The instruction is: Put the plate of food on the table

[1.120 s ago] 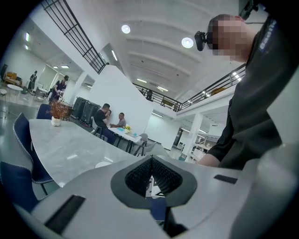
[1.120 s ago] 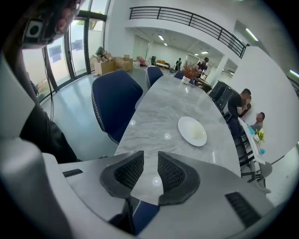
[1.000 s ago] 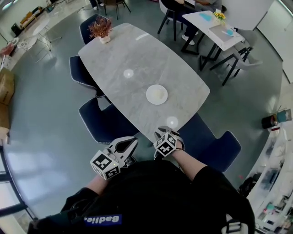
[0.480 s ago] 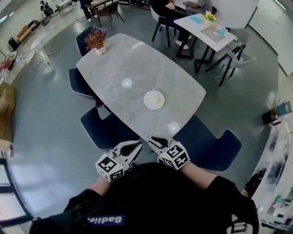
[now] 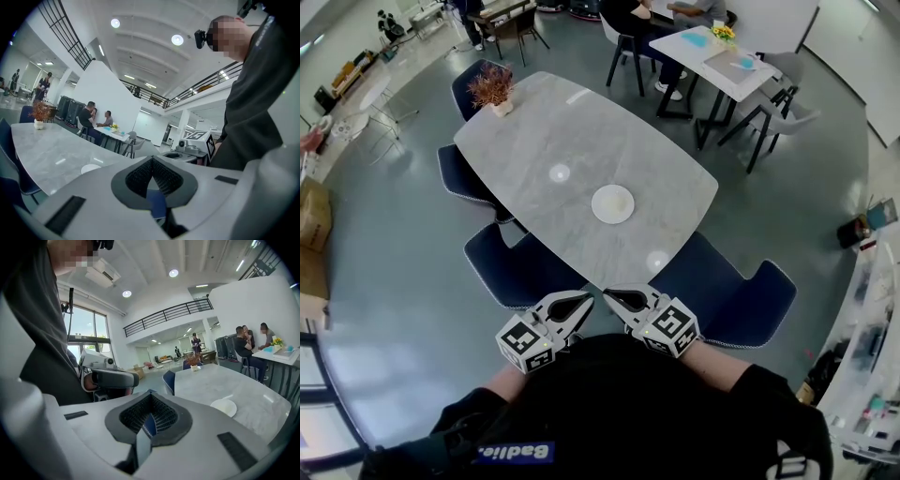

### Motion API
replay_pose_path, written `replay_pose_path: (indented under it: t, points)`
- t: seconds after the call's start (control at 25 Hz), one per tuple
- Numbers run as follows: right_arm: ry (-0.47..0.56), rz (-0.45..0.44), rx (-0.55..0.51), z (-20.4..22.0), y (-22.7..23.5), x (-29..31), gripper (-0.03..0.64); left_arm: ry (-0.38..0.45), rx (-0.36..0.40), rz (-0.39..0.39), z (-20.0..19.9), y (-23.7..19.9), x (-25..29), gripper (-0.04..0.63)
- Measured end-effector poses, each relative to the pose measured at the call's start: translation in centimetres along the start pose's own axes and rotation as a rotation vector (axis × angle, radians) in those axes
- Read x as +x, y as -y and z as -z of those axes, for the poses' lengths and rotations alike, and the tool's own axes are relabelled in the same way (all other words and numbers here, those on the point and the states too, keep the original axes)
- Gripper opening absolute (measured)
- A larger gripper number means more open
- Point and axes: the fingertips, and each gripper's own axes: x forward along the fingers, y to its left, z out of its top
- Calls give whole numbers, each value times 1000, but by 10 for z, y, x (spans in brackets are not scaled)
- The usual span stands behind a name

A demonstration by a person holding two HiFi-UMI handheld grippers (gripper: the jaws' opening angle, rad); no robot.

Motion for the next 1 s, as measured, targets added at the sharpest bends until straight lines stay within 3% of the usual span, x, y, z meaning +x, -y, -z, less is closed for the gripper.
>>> replay_pose_path:
  t: [1.0]
  points:
    - [40, -1, 1, 6, 2, -11, 8, 12, 7, 0, -1, 7, 2, 8]
